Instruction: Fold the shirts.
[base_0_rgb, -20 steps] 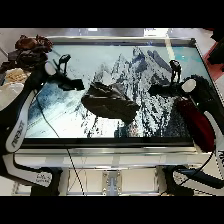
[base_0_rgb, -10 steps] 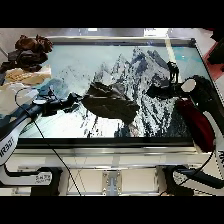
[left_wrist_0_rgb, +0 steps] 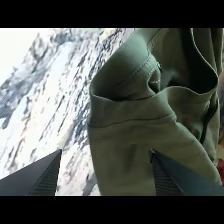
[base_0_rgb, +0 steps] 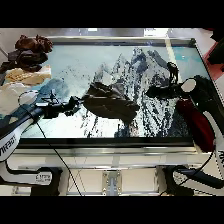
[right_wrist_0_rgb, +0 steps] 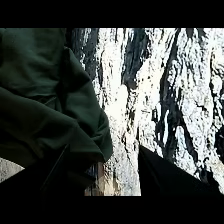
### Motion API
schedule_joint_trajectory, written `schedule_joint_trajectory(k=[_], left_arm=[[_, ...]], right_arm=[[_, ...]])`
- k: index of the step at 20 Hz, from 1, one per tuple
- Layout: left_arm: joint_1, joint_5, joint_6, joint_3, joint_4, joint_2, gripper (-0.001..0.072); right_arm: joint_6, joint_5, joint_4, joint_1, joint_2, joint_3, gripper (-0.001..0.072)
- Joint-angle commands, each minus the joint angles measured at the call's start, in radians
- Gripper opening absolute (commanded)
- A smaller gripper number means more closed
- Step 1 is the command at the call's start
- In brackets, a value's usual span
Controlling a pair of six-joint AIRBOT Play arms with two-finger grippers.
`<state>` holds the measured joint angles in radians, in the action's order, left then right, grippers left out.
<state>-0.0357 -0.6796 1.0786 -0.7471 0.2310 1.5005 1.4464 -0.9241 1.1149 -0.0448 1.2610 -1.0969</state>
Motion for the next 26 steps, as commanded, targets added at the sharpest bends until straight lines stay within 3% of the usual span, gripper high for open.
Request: schedule_joint_trajectory(k=[1, 3, 7, 9, 13, 15, 18, 23, 26], left_arm=[[0.031, 0.006, -0.005, -0.019, 0.003, 0.033, 0.057], [0.066, 0.023, -0.004, -0.07, 0.004, 0.053, 0.0474], [0.101, -0.002, 0.023, -0.179, 0.003, 0.136, 0.0437], [0.098, 0.005, 0.018, -0.196, 0.004, 0.141, 0.0013], [0.098, -0.035, 0.021, -0.241, 0.001, 0.141, 0.0008], [0.098, -0.064, 0.021, -0.256, 0.0, 0.141, 0.0008], [0.098, -0.086, 0.021, -0.259, -0.003, 0.141, 0.0009], [0.098, -0.108, 0.022, -0.259, -0.005, 0.14, 0.0008], [0.094, -0.111, 0.02, -0.26, -0.054, 0.138, 0.0008]], right_arm=[[0.0, -0.002, -0.003, 0.0, 0.0, 0.0, 0.0496], [0.0, -0.004, -0.003, 0.0, 0.0, 0.0, 0.0496], [0.0, -0.051, -0.004, 0.0, 0.0, 0.0, 0.0496], [0.0, -0.127, -0.004, 0.0, 0.0, 0.001, 0.0496], [-0.005, -0.157, -0.095, -0.001, -0.002, 0.16, 0.0496], [-0.011, -0.01, -0.212, -0.001, -0.002, 0.304, 0.0496], [-0.182, 0.239, -0.488, -0.044, 0.002, 0.435, 0.0494], [-0.2, 0.549, -0.519, -0.156, 0.012, 0.442, 0.0493], [-0.187, 0.575, -0.518, -0.134, 0.013, 0.443, 0.0493]])
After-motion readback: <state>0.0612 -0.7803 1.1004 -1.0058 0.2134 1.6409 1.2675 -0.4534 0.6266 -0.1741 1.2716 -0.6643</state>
